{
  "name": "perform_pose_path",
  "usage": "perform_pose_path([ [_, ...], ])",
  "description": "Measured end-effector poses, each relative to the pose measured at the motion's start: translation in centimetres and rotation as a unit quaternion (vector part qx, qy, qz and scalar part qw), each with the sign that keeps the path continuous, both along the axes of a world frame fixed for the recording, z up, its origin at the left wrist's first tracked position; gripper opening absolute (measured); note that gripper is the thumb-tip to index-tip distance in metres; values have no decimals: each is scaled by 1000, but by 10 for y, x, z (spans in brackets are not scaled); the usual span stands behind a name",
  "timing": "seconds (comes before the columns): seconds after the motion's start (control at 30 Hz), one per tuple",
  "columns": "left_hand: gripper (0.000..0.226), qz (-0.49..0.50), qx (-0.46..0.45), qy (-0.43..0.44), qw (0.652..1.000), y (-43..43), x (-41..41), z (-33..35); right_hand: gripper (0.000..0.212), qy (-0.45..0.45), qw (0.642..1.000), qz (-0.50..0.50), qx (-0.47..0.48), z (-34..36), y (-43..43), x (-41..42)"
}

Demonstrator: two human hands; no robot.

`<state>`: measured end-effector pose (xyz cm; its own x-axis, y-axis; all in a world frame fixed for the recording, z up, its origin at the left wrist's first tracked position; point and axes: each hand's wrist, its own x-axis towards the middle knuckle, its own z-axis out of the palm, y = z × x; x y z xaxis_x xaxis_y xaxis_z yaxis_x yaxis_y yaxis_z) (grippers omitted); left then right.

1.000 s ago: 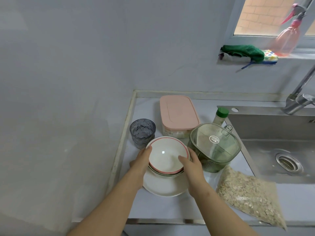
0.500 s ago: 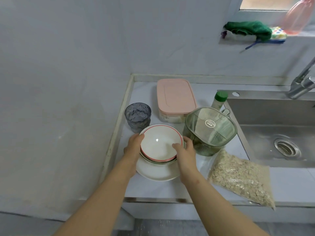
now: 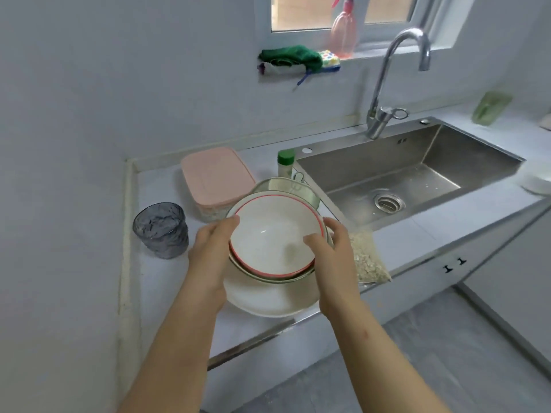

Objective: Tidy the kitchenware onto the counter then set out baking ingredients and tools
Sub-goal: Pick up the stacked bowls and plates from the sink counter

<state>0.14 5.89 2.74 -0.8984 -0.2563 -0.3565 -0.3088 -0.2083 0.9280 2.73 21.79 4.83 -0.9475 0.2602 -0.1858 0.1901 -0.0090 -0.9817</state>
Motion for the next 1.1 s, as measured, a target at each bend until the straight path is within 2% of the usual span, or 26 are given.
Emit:
perform_pose_path([
  [0.13,82,-121,14,21,992,69,-8,23,32,8,994,-109,-20,14,66,17],
  [0.2,78,-174,19,26,984,114,-7,28,25,6,986,-161,-37,16,106,34],
  [0.27,70,-206,28,30,978,158,-1,30,27,-2,977,-208,-50,17,140,50],
  [0.37,74,-271,39,19,962,248,18,31,30,8,951,-301,-65,19,212,91],
  [0.5,81,-347,53,22,936,359,56,34,22,23,922,-380,-67,25,299,147],
  [0.57,70,-391,68,19,918,426,86,33,19,33,903,-425,-55,32,354,186],
  [0.63,65,-423,71,4,903,482,111,34,20,34,888,-456,-41,36,400,218],
  [0.8,80,-496,77,-15,865,617,171,40,7,39,859,-510,-11,46,508,295],
  [1.03,86,-571,62,-12,819,770,239,47,10,42,813,-581,-11,52,628,372],
  [1.1,82,-592,62,-10,804,812,256,47,10,42,797,-603,-9,51,663,390],
])
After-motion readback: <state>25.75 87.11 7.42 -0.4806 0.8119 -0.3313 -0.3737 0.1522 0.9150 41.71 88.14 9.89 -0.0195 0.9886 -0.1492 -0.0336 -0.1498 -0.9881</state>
